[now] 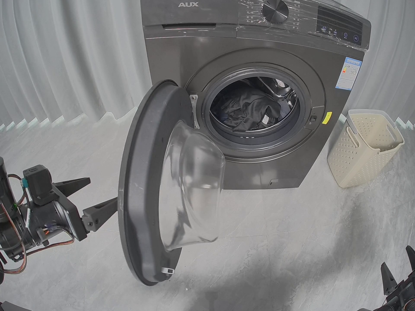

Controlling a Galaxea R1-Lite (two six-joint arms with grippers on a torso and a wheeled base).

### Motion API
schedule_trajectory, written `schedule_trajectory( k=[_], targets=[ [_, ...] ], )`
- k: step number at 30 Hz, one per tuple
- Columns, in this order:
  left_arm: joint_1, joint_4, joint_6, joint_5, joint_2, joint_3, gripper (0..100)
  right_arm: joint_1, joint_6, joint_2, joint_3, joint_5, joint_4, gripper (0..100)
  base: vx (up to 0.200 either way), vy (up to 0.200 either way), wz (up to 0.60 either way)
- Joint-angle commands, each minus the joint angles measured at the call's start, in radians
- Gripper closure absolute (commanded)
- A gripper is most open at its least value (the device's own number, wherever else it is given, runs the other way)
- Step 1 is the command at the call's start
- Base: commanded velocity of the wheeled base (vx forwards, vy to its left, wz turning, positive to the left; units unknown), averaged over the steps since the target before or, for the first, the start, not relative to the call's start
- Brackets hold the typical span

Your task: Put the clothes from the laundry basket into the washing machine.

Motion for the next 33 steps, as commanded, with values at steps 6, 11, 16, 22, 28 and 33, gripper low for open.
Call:
schedule_trajectory(
  k=[6,11,16,22,28,33],
  targets=[
    [-0.124,-0.032,0.000,0.033,0.138,-0.037,0,0.000,0.001,-0.004,0.007,0.001,0.000,0,0.000,0.000,0.00],
    [-0.206,-0.087,-0.008,0.082,0.207,-0.065,0,0.000,0.000,-0.004,0.007,0.001,0.000,0,0.000,0.000,0.00],
    [-0.242,-0.164,-0.009,0.098,0.262,-0.083,0,0.000,0.000,-0.004,0.007,0.001,0.000,0,0.000,0.000,0.00],
    [-0.285,-0.181,-0.012,0.113,0.285,-0.104,0,0.000,0.000,-0.004,0.007,0.001,0.000,0,0.000,0.000,0.00],
    [-0.320,-0.210,-0.017,0.113,0.342,-0.143,0,0.000,0.000,-0.004,0.007,0.001,0.000,0,0.000,0.000,0.00],
    [-0.340,-0.293,-0.020,0.115,0.425,-0.183,0,0.000,0.000,-0.004,0.005,0.001,0.000,0,0.000,0.000,0.00]
  ],
)
